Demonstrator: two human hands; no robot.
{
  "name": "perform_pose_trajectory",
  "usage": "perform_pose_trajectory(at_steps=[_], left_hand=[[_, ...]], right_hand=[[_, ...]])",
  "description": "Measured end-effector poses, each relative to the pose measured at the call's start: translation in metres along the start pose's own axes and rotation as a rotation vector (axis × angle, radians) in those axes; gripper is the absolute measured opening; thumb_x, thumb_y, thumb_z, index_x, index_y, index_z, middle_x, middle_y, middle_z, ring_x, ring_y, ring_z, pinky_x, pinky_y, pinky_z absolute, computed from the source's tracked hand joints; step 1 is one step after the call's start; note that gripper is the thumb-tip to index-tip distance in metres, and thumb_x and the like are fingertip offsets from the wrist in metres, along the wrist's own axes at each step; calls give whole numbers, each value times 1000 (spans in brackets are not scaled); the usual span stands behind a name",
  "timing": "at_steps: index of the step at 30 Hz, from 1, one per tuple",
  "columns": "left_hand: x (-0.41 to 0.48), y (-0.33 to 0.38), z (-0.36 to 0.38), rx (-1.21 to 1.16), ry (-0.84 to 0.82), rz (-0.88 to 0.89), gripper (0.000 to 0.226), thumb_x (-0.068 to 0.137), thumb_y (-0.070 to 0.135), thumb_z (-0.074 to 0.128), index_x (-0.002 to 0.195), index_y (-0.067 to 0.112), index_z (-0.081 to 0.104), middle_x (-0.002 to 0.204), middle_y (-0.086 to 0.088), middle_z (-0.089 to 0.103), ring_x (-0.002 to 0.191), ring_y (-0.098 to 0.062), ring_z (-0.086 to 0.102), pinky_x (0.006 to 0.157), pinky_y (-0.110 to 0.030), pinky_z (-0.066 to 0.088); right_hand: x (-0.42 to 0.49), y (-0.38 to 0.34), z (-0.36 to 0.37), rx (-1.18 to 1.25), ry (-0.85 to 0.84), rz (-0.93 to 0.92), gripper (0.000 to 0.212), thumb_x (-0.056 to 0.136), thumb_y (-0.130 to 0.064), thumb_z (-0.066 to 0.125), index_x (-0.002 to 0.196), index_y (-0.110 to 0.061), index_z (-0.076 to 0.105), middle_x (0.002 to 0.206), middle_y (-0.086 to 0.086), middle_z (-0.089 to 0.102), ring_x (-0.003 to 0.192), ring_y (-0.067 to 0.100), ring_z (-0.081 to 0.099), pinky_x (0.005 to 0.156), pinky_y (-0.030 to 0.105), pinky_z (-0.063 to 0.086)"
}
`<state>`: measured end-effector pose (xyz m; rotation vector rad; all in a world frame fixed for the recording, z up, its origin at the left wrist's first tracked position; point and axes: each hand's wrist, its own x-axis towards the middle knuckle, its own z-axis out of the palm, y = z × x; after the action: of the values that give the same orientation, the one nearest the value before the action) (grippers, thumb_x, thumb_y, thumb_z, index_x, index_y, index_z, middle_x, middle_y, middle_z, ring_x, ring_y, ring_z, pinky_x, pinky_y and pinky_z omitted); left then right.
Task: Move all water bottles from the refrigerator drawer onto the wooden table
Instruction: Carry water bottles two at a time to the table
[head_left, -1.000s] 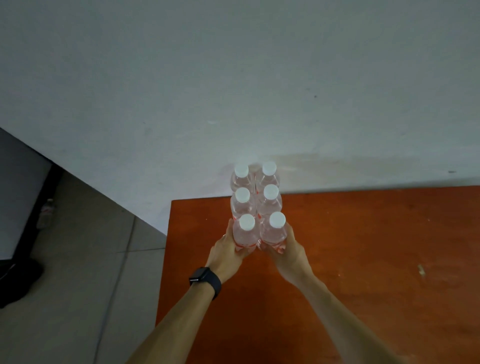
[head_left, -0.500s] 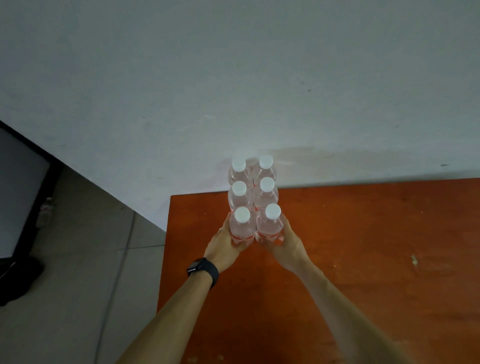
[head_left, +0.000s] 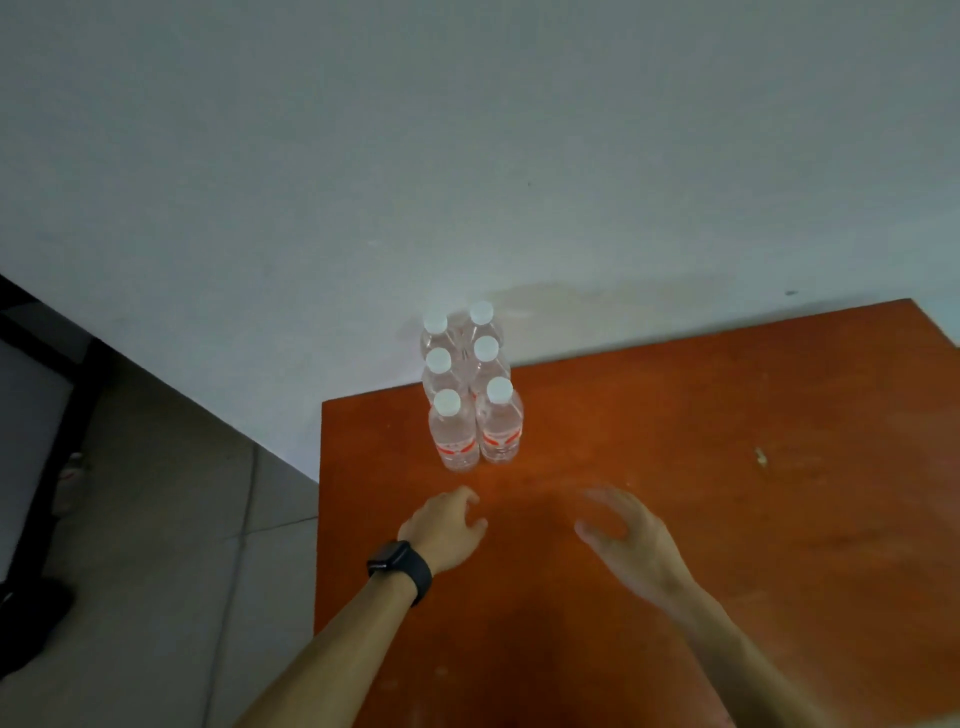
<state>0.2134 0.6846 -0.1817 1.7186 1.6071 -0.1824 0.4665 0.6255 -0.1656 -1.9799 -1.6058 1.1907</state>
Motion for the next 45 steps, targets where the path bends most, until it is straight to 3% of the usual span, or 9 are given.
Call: perform_pose_trajectory(at_steps=[3,11,15,24,30,34,41,45], left_hand=[[-7,40,15,113,17,133,46,100,45,52,142,28,46,140,2,55,122,-17,57,96,-37,54],[-46,232,105,406,70,584,50,102,42,46,150,29,37,146,0,51,133,-23,47,102,-42,48],[-105,348,178,485,66,834,48,102,49,43,147,34,42,144,2,54,133,-20,47,107,-39,43],[-270,589,333,493,45,1362,45,99,56,44,137,36,56,129,2,64,125,-20,55,99,-37,47],[-356,702,439,463,-54,1540,43,100,55,43,138,37,54,133,2,62,125,-20,53,99,-37,45],[-397,765,518,440,-147,1630,42,101,53,42,137,35,55,133,4,62,123,-17,53,99,-35,44],[-455,892,642,451,-311,1746,41,101,53,42,135,33,55,135,4,60,128,-19,51,104,-39,44],[-477,952,695,487,-349,1777,41,102,51,42,136,32,53,138,4,58,130,-19,49,106,-39,42]], right_hand=[[-39,28,-23,-95,73,-9,36,94,-51,57,129,-51,53,156,-15,34,145,18,33,114,48,35],[-193,126,-117,-267,464,168,37,100,-49,46,136,-41,53,156,-10,38,149,21,22,120,41,23],[-311,187,-169,-253,677,327,43,100,-54,41,139,-42,51,154,-13,41,149,18,22,121,43,26],[-572,321,-237,-144,1123,637,41,100,-49,45,139,-38,52,145,-15,51,141,14,34,117,37,31],[-690,394,-271,-122,1351,760,38,98,-41,54,133,-29,60,134,-11,60,134,17,44,114,36,34],[-751,448,-306,-142,1376,847,40,97,-43,54,135,-30,59,131,-13,60,130,15,46,112,35,37],[-843,545,-384,-128,1441,960,39,95,-47,53,130,-32,63,104,-18,59,110,16,56,99,36,46],[-881,595,-413,-61,1468,1015,39,95,-45,55,132,-35,60,125,-17,62,123,10,51,104,31,43]])
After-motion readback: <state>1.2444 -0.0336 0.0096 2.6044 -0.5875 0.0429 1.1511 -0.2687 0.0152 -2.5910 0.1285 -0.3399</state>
